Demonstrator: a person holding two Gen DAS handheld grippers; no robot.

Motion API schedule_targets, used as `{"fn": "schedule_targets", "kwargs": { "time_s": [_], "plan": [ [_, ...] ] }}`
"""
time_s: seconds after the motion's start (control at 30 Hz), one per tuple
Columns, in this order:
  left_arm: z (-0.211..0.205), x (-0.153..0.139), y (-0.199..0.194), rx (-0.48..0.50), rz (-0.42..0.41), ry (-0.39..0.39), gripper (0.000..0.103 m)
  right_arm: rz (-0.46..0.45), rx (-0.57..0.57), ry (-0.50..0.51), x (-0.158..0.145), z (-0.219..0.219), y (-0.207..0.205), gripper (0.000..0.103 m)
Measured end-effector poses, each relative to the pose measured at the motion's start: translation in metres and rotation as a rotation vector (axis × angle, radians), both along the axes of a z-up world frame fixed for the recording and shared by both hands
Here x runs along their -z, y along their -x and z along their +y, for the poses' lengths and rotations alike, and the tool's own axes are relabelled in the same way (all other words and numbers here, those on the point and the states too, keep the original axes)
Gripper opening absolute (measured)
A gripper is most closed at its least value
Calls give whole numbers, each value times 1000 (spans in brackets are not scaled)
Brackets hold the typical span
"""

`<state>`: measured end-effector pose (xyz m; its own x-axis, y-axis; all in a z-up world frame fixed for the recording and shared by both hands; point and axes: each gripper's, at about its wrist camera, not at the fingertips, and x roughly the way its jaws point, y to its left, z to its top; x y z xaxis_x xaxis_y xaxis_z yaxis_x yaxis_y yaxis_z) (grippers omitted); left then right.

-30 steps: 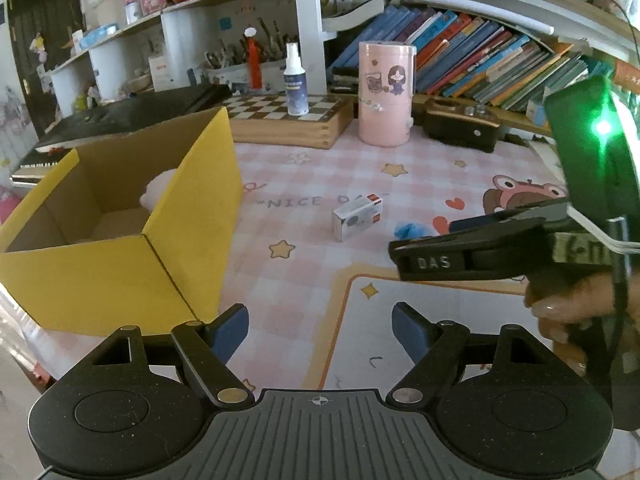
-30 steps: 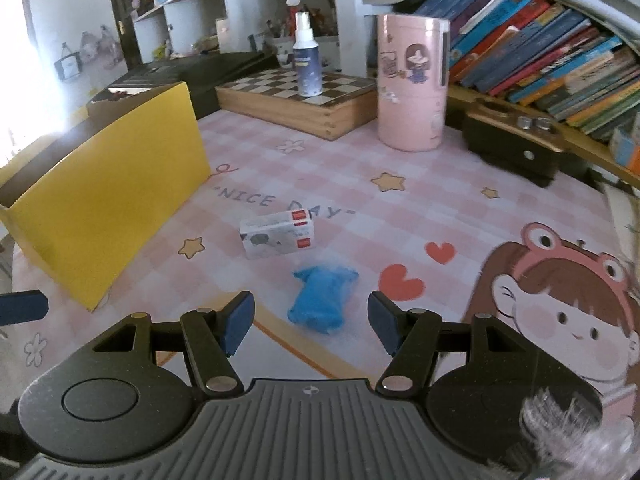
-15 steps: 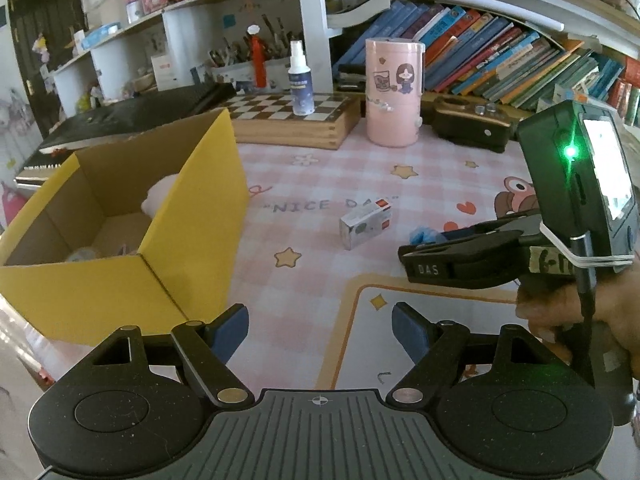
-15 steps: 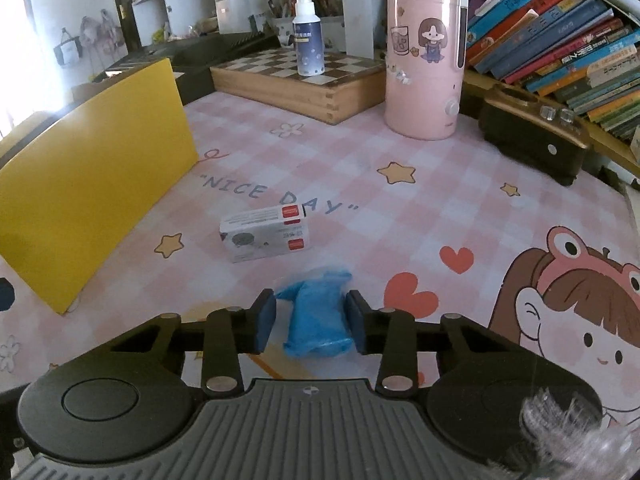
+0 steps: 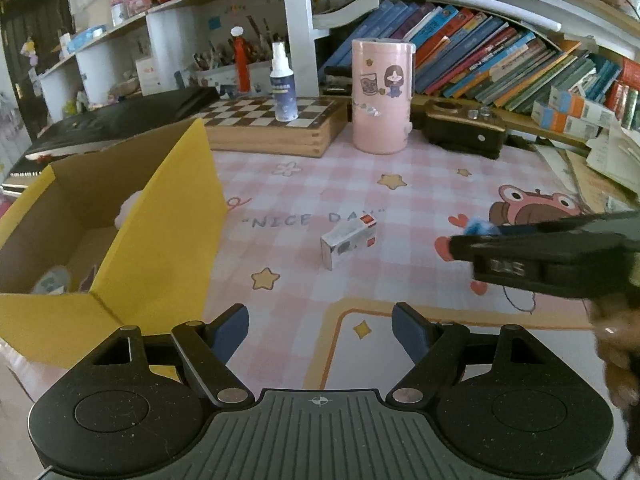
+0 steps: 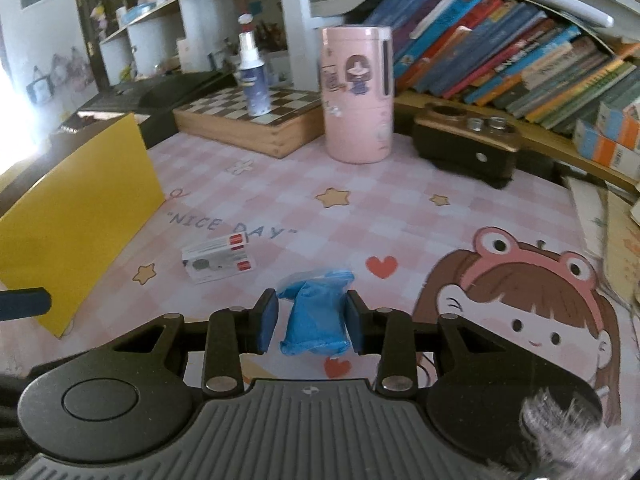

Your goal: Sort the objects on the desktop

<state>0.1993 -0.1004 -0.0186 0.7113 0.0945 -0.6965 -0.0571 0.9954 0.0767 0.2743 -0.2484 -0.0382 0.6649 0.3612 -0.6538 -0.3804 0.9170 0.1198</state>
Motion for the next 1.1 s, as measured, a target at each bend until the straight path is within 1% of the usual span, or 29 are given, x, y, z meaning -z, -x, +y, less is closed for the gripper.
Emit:
{"fn": "schedule_targets", "kwargs": {
  "time_s": [0.3, 0.6, 0.63, 0.73, 0.77, 0.8, 0.87, 0.93, 1.0, 1.1],
  "plan": [
    [2, 17, -45, -86, 1, 5, 81, 13, 18, -19, -2, -7, 4, 33],
    [-5, 35, -81, -72, 1, 20, 78, 26, 26, -5, 0, -11, 1, 33],
    [-7, 36, -85, -67, 1, 18, 75, 28, 27, -5, 0, -11, 1, 33],
    [-10, 38, -94, -37, -8, 18, 73, 29, 29, -4, 0, -12, 0, 33],
    [-12, 40, -98, -24, -8, 11, 70, 30, 30, -3, 0, -12, 0, 33],
    [-14, 42, -101, -9, -4, 3, 67, 32, 31, -3, 1, -12, 0, 33],
    [-17, 48, -108, 15, 18, -5, 56, 37, 33, -4, 1, -12, 0, 33],
    [-19, 49, -110, 26, 17, -9, 51, 39, 34, -4, 1, -12, -1, 33],
    [-21, 49, -108, 44, 19, -21, 50, 37, 35, -2, 1, -12, 0, 33],
    [-25, 48, -103, 71, 12, -62, 50, 37, 38, -4, 1, -12, 0, 33]
  ]
}}
